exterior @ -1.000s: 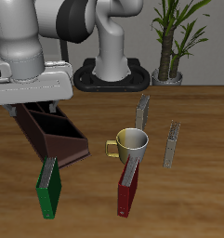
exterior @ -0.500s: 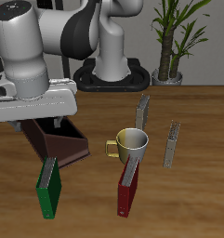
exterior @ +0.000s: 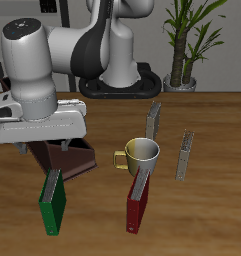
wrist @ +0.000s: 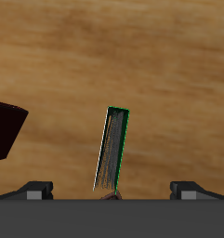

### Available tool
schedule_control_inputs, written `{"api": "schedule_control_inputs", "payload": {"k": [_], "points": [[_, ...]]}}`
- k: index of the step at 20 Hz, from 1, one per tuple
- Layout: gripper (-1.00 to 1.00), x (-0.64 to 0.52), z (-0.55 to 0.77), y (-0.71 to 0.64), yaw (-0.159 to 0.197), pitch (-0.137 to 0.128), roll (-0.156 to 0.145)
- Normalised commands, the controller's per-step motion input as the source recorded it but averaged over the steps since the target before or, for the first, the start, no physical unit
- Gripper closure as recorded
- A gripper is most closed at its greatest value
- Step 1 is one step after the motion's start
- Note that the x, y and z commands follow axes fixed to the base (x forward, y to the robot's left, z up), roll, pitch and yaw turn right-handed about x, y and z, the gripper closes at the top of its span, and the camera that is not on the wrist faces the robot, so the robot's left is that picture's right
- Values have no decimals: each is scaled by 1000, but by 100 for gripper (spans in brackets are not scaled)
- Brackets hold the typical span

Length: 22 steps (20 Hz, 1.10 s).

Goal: Place the green book into the right desk caddy's right compartment

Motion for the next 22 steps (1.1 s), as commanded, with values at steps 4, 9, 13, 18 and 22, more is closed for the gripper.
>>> {"api": "schedule_control_inputs", "payload": {"k": [4,9,13,18,22], "points": [[-100,53,-193,2,-11,2,-3],[-100,65,-232,-8,-12,-1,-14],[-100,69,-225,-29,-3,15,0],[-100,77,-289,-29,-7,17,-14],[-100,28,-269,-17,16,7,-8]]}}
